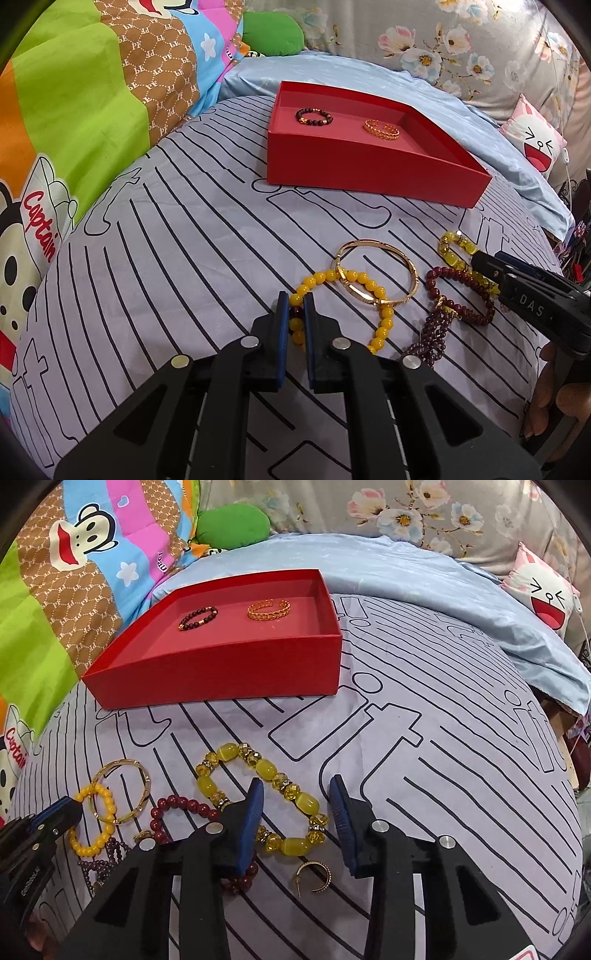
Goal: Organize jewelry
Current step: 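Grasp the yellow bead bracelet with the left gripper while the right gripper grasps the yellow glass bead bracelet, then lift both yellow bracelets and carry them down into the red tray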
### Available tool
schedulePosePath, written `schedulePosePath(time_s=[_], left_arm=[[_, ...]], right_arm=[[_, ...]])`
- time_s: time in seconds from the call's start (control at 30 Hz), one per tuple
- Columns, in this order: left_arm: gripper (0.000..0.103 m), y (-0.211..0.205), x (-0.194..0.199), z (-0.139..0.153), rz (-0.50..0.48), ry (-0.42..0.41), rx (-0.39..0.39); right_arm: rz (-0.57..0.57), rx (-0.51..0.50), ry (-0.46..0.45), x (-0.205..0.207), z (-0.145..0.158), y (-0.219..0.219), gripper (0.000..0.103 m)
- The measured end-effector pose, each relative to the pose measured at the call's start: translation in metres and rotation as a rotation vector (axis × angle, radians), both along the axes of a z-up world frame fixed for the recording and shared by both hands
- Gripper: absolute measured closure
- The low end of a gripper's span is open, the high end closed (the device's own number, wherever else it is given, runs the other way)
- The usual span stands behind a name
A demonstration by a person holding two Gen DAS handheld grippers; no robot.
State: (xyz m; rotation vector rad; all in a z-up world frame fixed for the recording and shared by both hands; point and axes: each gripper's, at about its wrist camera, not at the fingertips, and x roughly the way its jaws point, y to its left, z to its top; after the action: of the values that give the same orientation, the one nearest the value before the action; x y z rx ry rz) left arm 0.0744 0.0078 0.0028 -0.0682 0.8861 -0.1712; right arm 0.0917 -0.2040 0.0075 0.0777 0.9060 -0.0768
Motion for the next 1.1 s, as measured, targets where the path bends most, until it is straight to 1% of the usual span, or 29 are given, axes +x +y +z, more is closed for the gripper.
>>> schedulePosePath(time_s=[0.13, 0.2, 0.23, 0.3, 0.33, 0.43, 0.53, 0.6, 0.77, 0.87, 0.97, 1.1], left_arm=[[0.095, -0.001, 0.0, 0.0, 0.0, 0.0, 0.003], [0.095, -0.001, 0.0, 0.0, 0.0, 0.0, 0.003], [0.095, -0.001, 0.0, 0.0, 0.0, 0.0, 0.003], [0.095, -0.001, 0.0, 0.0, 0.0, 0.0, 0.003], [0.095, -0.001, 0.0, 0.0, 0.0, 0.0, 0.003], [0.095, -0.001, 0.0, 0.0, 0.0, 0.0, 0.004], [0.095, 0.001, 0.0, 0.0, -0.001, 0.0, -0.012], [0.095, 0.002, -0.002, 0.0, -0.002, 0.003, -0.016], [0.096, 0.004, -0.014, 0.003, -0.013, 0.022, 0.007], [0.096, 0.008, -0.019, 0.005, -0.01, 0.045, -0.012], [0.096, 0.014, -0.025, 0.013, -0.006, 0.049, -0.032], [0.096, 0.018, -0.033, 0.031, -0.016, 0.023, -0.042]], right_arm=[[-0.018, 0.008, -0.002, 0.0, 0.0, -0.003, 0.076], [-0.028, 0.015, -0.004, -0.001, 0.0, -0.006, 0.082], [-0.031, 0.019, -0.005, -0.002, 0.0, -0.007, 0.084], [-0.035, 0.026, -0.005, -0.003, 0.0, -0.008, 0.092], [-0.036, 0.033, -0.005, -0.004, 0.0, -0.009, 0.093], [-0.041, 0.052, -0.001, -0.009, 0.0, -0.009, 0.094], [-0.041, 0.087, 0.008, -0.016, 0.003, -0.01, 0.094], [-0.034, 0.092, 0.001, -0.024, 0.009, -0.009, 0.094], [-0.012, 0.096, -0.027, -0.042, 0.027, -0.006, 0.094], [-0.004, 0.107, -0.042, -0.054, 0.038, -0.003, 0.094], [0.002, 0.119, -0.056, -0.064, 0.047, -0.001, 0.094], [0.01, 0.13, -0.079, -0.072, 0.06, 0.0, 0.094]])
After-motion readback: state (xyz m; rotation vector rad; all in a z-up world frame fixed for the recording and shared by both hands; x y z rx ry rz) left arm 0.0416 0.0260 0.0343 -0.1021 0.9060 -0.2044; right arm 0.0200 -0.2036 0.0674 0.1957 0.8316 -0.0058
